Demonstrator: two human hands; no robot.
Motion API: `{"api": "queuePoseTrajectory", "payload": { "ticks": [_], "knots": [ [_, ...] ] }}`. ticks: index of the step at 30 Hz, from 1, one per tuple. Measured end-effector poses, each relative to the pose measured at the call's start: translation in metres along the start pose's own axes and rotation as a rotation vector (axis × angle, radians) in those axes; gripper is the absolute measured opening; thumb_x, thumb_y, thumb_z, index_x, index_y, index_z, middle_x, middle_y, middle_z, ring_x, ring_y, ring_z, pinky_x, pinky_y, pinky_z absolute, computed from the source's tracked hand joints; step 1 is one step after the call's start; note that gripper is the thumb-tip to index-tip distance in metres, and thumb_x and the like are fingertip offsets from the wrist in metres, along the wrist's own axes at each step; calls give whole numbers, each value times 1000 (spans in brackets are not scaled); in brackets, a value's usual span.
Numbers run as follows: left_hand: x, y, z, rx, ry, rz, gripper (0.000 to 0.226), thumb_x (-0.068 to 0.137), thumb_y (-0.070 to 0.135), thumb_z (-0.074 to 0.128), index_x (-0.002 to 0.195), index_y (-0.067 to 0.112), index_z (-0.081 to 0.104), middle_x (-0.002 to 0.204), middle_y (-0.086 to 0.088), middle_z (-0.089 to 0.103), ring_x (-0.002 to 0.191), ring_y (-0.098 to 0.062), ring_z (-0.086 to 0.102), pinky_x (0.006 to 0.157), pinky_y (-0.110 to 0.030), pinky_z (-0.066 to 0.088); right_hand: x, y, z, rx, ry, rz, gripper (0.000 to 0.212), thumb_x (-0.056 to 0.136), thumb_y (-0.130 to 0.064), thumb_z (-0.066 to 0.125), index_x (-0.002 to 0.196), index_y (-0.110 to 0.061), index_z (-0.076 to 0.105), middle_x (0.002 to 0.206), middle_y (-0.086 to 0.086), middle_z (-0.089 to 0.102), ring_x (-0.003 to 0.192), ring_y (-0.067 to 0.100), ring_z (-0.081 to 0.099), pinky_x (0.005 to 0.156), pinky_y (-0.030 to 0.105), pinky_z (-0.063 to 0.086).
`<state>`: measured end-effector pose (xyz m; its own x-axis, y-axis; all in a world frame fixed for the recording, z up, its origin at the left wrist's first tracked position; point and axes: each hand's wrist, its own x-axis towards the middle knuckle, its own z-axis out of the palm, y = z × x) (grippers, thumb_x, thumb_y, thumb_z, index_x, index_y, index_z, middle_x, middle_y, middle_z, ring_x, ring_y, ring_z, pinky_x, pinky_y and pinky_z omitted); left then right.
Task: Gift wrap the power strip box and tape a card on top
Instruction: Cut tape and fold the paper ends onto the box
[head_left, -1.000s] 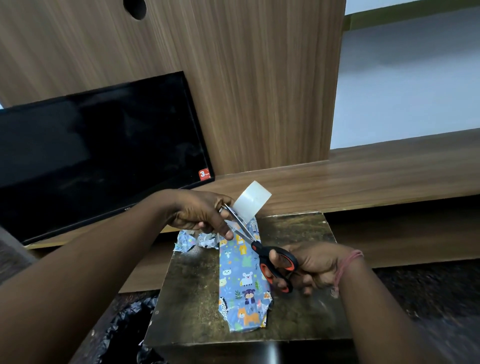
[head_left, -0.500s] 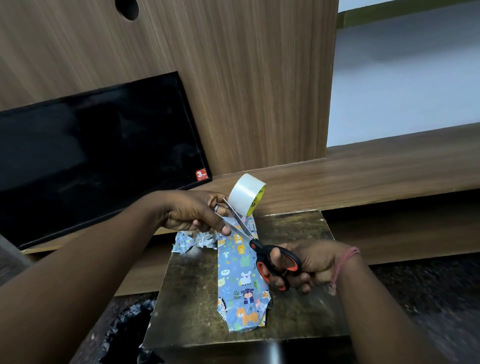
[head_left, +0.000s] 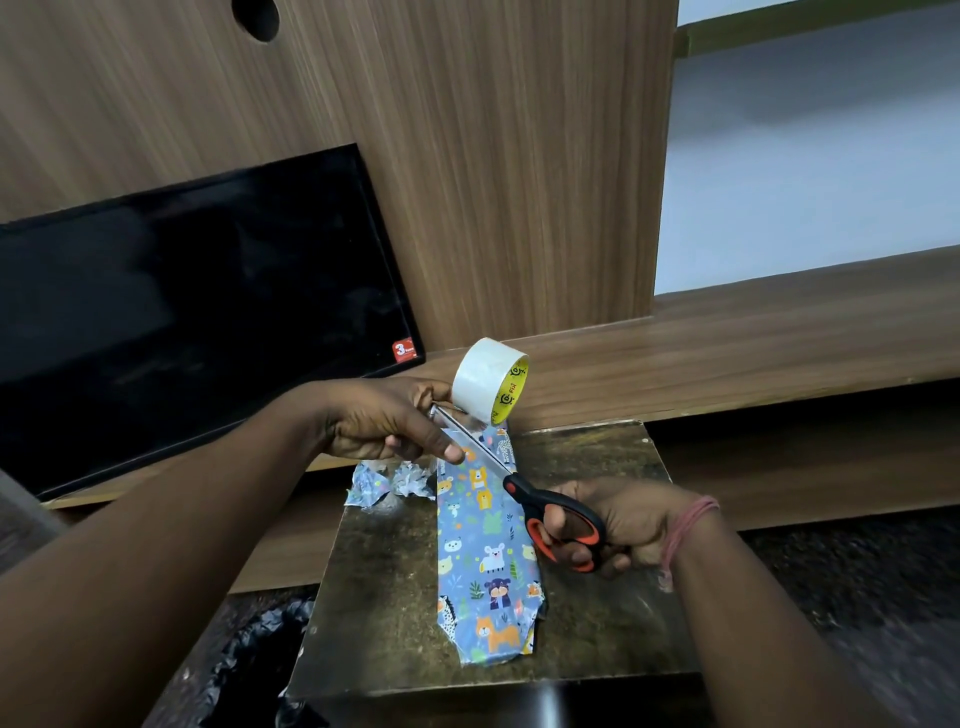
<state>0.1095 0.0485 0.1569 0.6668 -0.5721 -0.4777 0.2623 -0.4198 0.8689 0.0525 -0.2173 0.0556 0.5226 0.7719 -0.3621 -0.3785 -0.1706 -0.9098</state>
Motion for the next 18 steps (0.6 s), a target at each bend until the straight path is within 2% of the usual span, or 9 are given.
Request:
{"api": "queuePoseTrajectory", "payload": {
  "ticks": [2,4,5,8,12,14,16,18],
  "knots": [
    [-1,-1,-3,9,-20,7,66,84,-13,71,143,12,55,143,-18,58,78,-8,61,40,-9,30,0,0,1,-12,-30,-15,38,74,-42,81,81,-18,53,56,2,46,41,6,34,33,13,19],
    [-2,0,-3,26,-18,8,66,84,-13,70,144,11,54,140,-18,61,73,-5,60,40,-9,29,0,-2,2,-61,-72,-20,65,61,-64,86,83,-14,52,61,5,43,45,7,33,32,14,22],
    [-2,1,-1,30,-14,9,66,84,-14,69,143,10,53,136,-18,63,68,-3,60,40,-9,29,0,-2,3,-82,-84,-19,71,57,-70,85,83,-14,52,63,6,41,47,9,31,32,14,22],
    [-5,0,1,33,-7,-7,59,85,-15,67,140,5,54,122,-12,68,59,-2,56,40,-9,27,-1,-3,2,-108,-98,-5,74,54,-75,84,83,-15,52,65,7,40,55,14,29,32,15,22],
    [-6,-2,4,4,8,-28,57,86,-18,65,138,2,55,105,-8,60,54,0,50,39,-9,26,-2,-4,5,-146,-149,-11,82,52,-85,75,87,-15,52,67,4,46,59,11,42,35,18,17],
    [-4,-4,4,-13,14,-34,54,85,-19,65,134,4,58,96,-1,62,55,-1,49,39,-10,24,-3,-6,7,-157,-169,-21,81,54,-86,73,88,-15,52,67,4,47,60,10,45,36,20,15],
    [-3,-5,3,-4,-14,-36,52,84,-17,68,131,3,60,100,-4,60,65,-6,45,39,-11,24,-4,-8,8,-165,-175,-32,84,52,-87,73,88,-14,51,66,4,47,60,10,44,37,21,14],
    [-2,-6,2,33,-39,-39,54,85,-15,70,135,1,57,113,-10,61,69,-9,42,40,-11,25,-4,-7,7,-160,-141,-29,86,51,-85,75,88,-11,50,62,2,46,55,9,42,35,19,14]
  ]
}}
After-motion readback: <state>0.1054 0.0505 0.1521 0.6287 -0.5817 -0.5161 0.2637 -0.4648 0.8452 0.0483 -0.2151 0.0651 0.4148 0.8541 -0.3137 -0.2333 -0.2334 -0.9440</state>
